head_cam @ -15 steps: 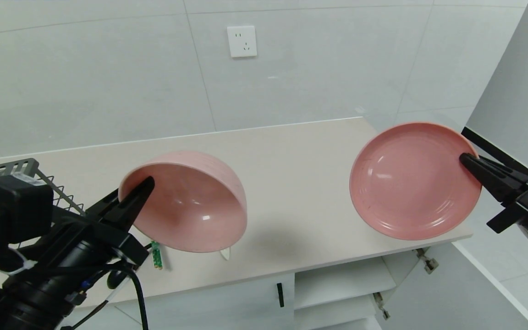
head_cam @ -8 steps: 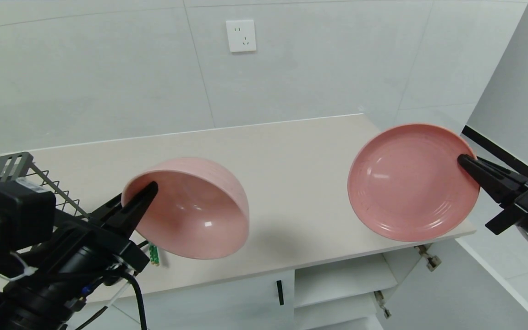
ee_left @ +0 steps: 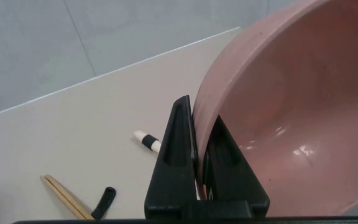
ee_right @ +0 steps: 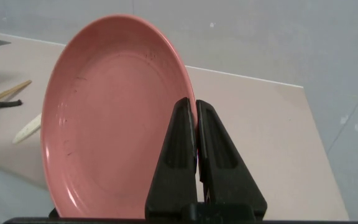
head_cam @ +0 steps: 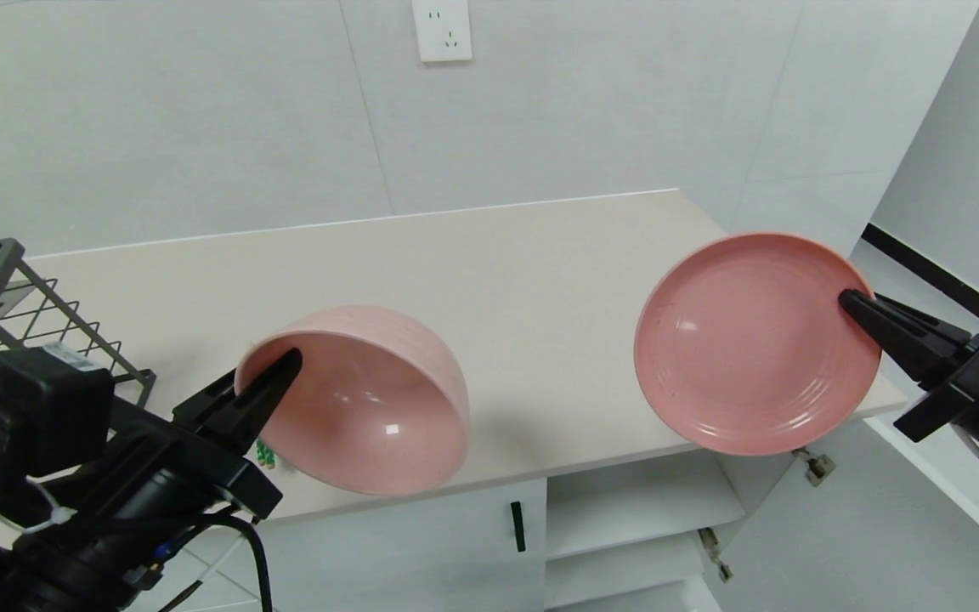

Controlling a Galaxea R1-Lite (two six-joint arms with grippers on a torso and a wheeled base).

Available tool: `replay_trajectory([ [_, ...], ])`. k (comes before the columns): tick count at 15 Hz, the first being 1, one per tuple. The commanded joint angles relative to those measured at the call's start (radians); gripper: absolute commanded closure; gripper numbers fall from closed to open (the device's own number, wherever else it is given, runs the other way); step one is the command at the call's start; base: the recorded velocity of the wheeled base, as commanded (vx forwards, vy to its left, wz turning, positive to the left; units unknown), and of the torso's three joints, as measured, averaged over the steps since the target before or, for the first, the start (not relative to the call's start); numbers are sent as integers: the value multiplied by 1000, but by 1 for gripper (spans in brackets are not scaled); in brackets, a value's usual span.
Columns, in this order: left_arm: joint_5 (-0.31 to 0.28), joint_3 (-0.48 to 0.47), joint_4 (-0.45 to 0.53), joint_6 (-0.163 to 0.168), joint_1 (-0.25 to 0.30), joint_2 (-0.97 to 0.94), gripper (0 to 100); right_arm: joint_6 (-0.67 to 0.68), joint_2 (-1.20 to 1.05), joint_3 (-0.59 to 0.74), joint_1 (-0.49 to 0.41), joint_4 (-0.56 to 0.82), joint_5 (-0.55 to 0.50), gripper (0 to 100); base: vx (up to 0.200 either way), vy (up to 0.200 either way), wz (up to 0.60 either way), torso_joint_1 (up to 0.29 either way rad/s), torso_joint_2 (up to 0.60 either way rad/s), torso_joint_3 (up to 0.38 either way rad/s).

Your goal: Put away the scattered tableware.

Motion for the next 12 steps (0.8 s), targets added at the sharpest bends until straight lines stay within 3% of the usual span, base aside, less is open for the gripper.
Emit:
replay_trajectory([
  [1, 1, 0, 0, 0, -1, 4, 100, 0, -2, 0, 0, 0, 1, 100, -200, 0, 0, -237, 500, 237],
  [6, 1, 0, 0, -1, -1, 4, 100, 0, -7, -1, 2, 0, 1, 100, -200, 0, 0, -74, 135, 68],
  [12, 1, 5, 0, -1, -1, 7, 100, 0, -11, -1, 2, 0, 1, 100, 0, 0, 0, 0, 0, 0],
])
